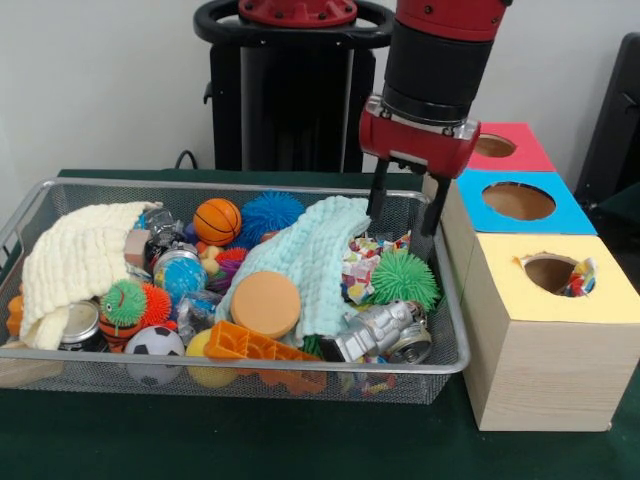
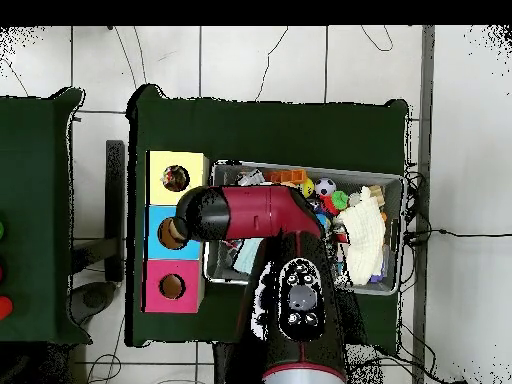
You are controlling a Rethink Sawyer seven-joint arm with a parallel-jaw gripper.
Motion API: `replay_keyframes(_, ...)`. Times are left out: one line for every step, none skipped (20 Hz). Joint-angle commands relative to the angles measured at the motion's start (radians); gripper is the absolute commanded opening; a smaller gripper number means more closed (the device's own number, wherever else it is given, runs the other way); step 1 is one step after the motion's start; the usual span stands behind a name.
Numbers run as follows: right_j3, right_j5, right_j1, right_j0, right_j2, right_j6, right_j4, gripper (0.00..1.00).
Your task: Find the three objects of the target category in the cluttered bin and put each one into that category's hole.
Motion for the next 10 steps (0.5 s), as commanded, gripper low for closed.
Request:
replay_keyframes(0.164, -0.123, 0.047, 0.009, 0.014, 0.028, -0.097, 1.00)
replay_keyframes(0.172, -0.133, 0.048, 0.008, 0.014, 0.029, -0.102, 1.00)
replay_keyframes(0.179, -0.150, 0.053, 0.006, 0.010, 0.031, -0.111, 1.00)
replay_keyframes(0.184, -0.162, 0.057, 0.005, 0.008, 0.034, -0.116, 1.00)
replay_keyframes(0.189, -0.180, 0.063, 0.005, 0.001, 0.041, -0.123, 1.00)
replay_keyframes(0.185, -0.195, 0.072, 0.005, -0.003, 0.046, -0.130, 1.00)
replay_keyframes(0.181, -0.210, 0.082, 0.005, -0.008, 0.050, -0.136, 1.00)
replay_keyframes(0.176, -0.223, 0.091, 0.003, -0.011, 0.055, -0.141, 1.00)
replay_keyframes(0.165, -0.241, 0.109, -0.004, -0.011, 0.055, -0.146, 1.00)
replay_keyframes(0.161, -0.250, 0.119, -0.009, -0.009, 0.053, -0.150, 1.00)
